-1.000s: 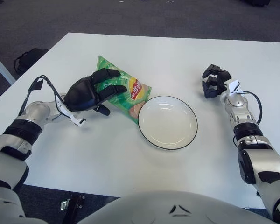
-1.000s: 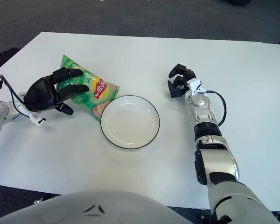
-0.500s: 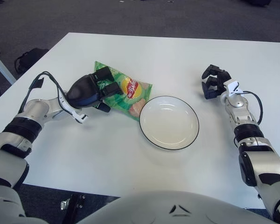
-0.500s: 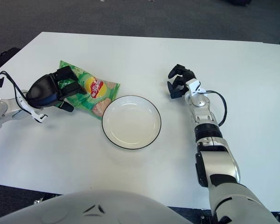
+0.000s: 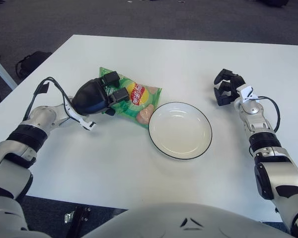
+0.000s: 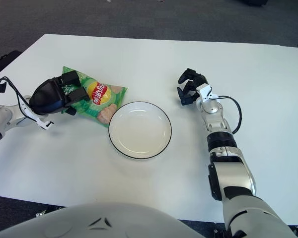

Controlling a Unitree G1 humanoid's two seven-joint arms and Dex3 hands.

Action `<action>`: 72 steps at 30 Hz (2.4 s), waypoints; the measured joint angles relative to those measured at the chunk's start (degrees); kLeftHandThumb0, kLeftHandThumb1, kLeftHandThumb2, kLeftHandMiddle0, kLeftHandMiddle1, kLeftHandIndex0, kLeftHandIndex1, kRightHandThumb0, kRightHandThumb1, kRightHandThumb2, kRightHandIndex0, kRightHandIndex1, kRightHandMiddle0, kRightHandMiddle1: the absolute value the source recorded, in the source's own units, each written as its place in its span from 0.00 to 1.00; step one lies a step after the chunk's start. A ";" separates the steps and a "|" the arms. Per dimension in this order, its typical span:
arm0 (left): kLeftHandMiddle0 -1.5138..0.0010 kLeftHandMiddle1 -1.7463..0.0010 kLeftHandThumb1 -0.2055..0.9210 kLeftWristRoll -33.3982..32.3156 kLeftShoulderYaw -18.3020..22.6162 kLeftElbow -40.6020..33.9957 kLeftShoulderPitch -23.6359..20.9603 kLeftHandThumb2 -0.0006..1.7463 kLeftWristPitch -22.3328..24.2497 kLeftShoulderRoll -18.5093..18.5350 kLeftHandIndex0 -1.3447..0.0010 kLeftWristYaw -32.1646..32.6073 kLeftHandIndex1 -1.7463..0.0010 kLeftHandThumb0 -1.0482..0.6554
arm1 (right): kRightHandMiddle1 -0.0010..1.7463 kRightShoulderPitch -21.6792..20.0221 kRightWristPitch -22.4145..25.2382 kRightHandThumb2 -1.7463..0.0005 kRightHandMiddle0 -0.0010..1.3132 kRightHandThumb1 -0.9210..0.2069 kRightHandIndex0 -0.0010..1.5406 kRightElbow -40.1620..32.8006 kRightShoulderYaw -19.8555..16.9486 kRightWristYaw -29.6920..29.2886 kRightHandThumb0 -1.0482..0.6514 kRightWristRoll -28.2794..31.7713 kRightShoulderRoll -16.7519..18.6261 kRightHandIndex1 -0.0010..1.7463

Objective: Put the snack into the plate.

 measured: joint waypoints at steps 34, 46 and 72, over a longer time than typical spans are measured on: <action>0.45 0.02 0.22 -3.40 6.48 -6.48 2.47 0.93 8.95 2.04 0.57 3.26 0.00 0.61 | 0.94 0.08 0.17 0.10 0.48 0.75 0.51 -1.02 1.31 -1.18 0.61 -1.94 0.00 1.00; 0.44 0.04 0.19 -12.92 16.20 -18.15 5.36 0.95 14.79 2.37 0.52 -7.41 0.00 0.61 | 0.98 -1.13 -0.07 0.10 0.44 0.74 0.50 0.87 1.58 -1.43 0.61 -2.15 -0.17 1.00; 0.47 0.02 0.22 -30.00 23.15 -19.04 1.97 0.93 16.79 -4.28 0.54 -36.12 0.00 0.61 | 1.00 -2.89 -4.93 0.05 0.47 0.79 0.53 5.22 3.44 -1.90 0.61 -3.31 -1.21 1.00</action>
